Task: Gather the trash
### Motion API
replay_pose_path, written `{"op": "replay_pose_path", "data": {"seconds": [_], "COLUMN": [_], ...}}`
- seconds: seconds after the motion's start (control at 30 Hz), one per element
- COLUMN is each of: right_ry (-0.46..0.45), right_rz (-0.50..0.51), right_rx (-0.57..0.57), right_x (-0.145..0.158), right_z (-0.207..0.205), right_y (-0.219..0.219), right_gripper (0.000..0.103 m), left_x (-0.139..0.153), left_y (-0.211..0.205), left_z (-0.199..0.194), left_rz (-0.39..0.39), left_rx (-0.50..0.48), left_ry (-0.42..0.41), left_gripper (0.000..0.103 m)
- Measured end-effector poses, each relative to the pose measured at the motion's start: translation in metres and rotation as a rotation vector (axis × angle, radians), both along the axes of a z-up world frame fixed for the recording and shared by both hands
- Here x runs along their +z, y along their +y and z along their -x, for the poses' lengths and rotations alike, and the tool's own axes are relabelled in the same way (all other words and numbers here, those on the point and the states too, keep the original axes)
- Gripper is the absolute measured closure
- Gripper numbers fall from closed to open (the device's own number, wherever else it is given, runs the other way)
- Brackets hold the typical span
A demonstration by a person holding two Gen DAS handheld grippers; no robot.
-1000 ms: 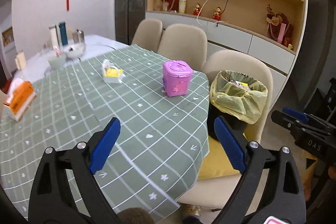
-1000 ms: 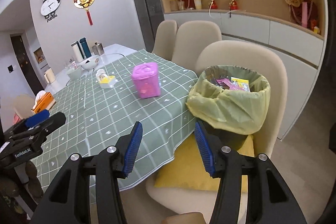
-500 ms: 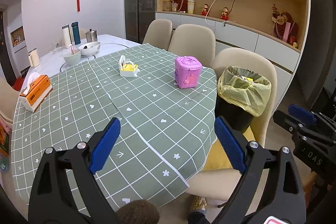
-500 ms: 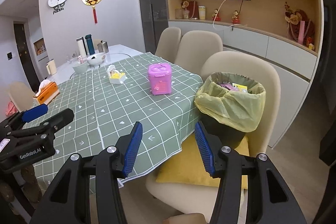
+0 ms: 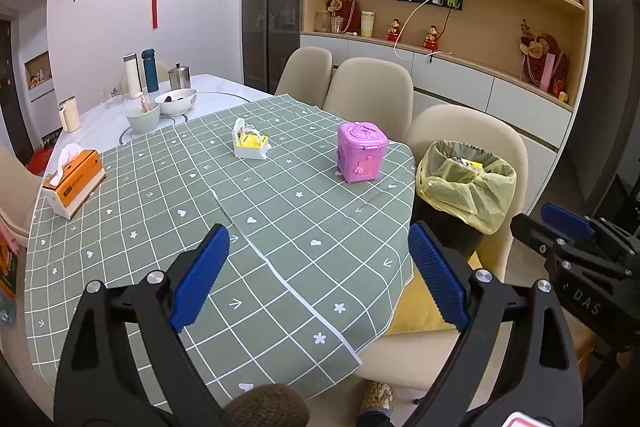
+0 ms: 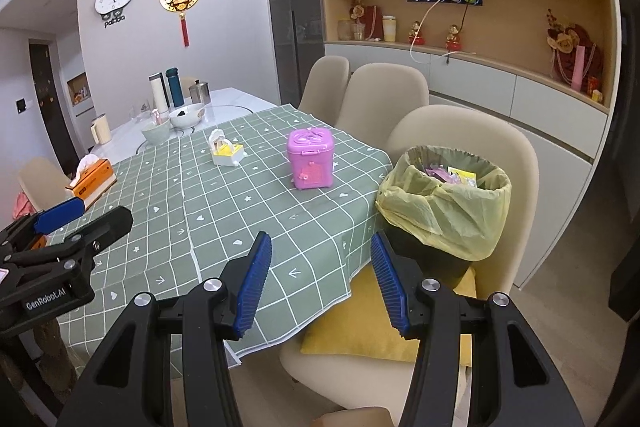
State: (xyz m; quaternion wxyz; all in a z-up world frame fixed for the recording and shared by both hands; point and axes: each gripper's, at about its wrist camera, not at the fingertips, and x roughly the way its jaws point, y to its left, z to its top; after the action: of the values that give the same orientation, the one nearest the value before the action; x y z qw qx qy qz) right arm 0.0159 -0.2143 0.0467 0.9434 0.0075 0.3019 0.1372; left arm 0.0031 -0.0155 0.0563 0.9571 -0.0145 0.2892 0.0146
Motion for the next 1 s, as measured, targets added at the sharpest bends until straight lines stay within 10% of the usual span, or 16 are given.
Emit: {"op": "replay_pose_path", "data": {"seconds": [1.0], "right_ry": [0.001], "right_rz": [-0.013], "right_rx": [-0.034], "right_x": [0.001], "right_z": [0.009], "right_y": [-0.017], "right_gripper": [0.054], "left_x": [-0.002], "left_y": [-0.018], "left_z": [0.003], "left_rz": [-0.012], "left_rx": [-0.051], "left_ry": [0.01], "left_gripper": [0.017]}}
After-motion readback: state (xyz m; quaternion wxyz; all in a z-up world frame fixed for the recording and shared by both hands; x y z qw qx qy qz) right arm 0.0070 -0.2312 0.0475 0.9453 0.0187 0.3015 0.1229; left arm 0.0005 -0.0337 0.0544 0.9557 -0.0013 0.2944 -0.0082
